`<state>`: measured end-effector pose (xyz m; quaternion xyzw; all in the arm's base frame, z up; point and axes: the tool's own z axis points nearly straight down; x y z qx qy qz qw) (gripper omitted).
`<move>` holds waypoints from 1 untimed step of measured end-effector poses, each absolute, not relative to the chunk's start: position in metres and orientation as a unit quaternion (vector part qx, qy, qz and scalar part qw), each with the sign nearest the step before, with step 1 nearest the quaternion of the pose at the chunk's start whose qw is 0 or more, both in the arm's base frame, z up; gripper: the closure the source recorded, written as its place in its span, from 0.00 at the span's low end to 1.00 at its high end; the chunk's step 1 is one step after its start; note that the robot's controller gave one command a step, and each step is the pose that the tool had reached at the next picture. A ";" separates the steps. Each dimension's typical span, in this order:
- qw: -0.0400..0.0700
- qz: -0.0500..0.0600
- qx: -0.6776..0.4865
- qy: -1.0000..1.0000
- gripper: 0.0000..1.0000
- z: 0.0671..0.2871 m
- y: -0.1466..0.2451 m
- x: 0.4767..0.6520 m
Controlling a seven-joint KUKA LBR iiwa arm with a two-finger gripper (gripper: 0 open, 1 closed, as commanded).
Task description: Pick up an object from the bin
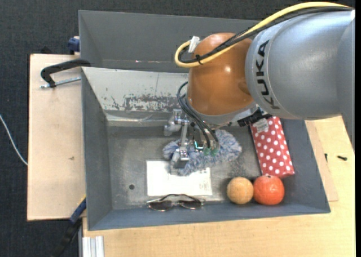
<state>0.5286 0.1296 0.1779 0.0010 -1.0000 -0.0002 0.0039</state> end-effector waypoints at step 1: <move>0.000 -0.001 0.000 -1.000 0.00 0.182 0.129 0.530</move>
Offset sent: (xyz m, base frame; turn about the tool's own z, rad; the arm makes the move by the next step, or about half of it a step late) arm 0.0236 -0.0208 -0.1010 -0.1377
